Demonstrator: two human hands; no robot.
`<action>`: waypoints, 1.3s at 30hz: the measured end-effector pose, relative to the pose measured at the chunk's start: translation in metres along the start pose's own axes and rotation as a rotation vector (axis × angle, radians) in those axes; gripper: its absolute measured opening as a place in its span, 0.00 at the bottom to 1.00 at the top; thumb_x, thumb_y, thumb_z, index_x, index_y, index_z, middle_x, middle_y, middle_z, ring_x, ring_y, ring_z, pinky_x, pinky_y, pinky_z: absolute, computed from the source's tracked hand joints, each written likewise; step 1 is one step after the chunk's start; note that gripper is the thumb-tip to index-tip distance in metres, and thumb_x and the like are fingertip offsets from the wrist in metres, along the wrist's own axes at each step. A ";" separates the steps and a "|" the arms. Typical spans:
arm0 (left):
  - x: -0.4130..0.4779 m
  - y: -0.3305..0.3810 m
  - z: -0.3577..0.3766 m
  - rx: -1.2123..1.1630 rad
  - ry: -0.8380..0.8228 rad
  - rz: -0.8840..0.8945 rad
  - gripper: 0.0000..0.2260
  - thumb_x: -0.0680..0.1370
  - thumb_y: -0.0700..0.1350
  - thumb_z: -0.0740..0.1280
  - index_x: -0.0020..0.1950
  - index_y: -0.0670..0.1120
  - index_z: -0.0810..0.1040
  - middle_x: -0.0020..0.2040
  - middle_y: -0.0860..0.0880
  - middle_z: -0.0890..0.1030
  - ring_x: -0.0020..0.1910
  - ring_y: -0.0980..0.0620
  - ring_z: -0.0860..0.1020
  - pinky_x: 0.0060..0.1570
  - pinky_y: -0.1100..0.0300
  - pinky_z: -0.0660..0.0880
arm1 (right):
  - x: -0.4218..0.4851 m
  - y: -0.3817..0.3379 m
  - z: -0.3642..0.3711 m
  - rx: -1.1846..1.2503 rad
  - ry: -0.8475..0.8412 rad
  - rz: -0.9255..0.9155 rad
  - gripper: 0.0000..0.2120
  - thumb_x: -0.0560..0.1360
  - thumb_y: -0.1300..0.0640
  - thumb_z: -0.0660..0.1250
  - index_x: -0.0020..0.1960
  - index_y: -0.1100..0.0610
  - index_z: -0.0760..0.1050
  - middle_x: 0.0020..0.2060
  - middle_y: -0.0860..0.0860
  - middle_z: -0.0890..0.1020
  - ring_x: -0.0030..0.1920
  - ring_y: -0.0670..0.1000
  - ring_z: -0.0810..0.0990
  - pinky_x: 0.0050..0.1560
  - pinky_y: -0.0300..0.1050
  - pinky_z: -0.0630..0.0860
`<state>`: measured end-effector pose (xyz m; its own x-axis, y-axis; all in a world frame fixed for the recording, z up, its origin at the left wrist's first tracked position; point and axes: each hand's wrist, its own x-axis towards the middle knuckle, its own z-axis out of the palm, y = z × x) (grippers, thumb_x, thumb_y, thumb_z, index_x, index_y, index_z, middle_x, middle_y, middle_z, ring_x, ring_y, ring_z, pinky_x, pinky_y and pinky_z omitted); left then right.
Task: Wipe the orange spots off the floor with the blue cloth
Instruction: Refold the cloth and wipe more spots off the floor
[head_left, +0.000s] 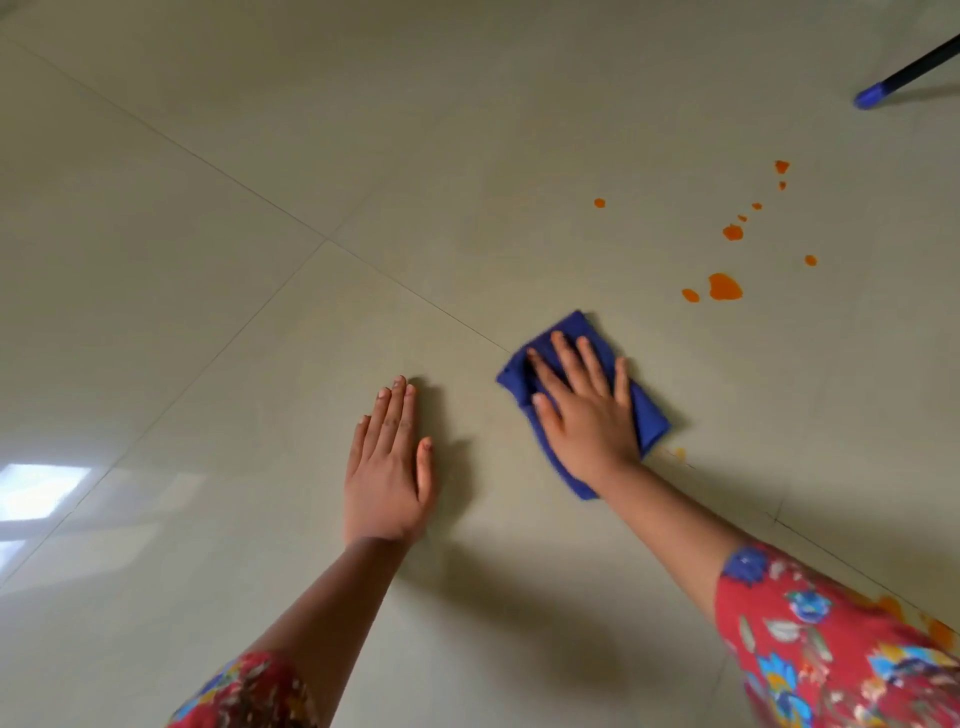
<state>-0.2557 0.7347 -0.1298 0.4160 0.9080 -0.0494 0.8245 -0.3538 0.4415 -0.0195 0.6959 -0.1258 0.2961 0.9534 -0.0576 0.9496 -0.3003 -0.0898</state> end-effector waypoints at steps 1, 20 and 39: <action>0.000 0.000 -0.001 0.000 0.002 0.005 0.26 0.80 0.52 0.46 0.78 0.47 0.54 0.78 0.51 0.54 0.77 0.56 0.49 0.75 0.53 0.52 | -0.011 -0.018 0.004 -0.006 -0.001 -0.092 0.25 0.79 0.44 0.50 0.76 0.42 0.58 0.78 0.48 0.57 0.77 0.54 0.56 0.73 0.65 0.53; -0.008 0.006 -0.006 0.101 -0.063 0.217 0.27 0.80 0.58 0.48 0.77 0.50 0.58 0.78 0.53 0.57 0.77 0.53 0.53 0.75 0.51 0.50 | -0.188 0.102 -0.001 -0.048 -0.093 -0.193 0.27 0.80 0.44 0.52 0.78 0.40 0.51 0.78 0.45 0.54 0.78 0.51 0.54 0.74 0.62 0.52; -0.058 0.098 0.046 0.162 -0.377 0.421 0.49 0.66 0.78 0.52 0.74 0.56 0.30 0.75 0.56 0.30 0.75 0.55 0.32 0.74 0.52 0.37 | -0.152 0.118 -0.004 0.018 -0.025 0.367 0.29 0.78 0.42 0.41 0.78 0.45 0.52 0.79 0.46 0.51 0.79 0.52 0.49 0.76 0.60 0.48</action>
<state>-0.1814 0.6367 -0.1243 0.8036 0.5499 -0.2277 0.5945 -0.7235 0.3509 0.0477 0.5157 -0.1240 0.6139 0.7812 -0.1131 0.7785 -0.6229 -0.0766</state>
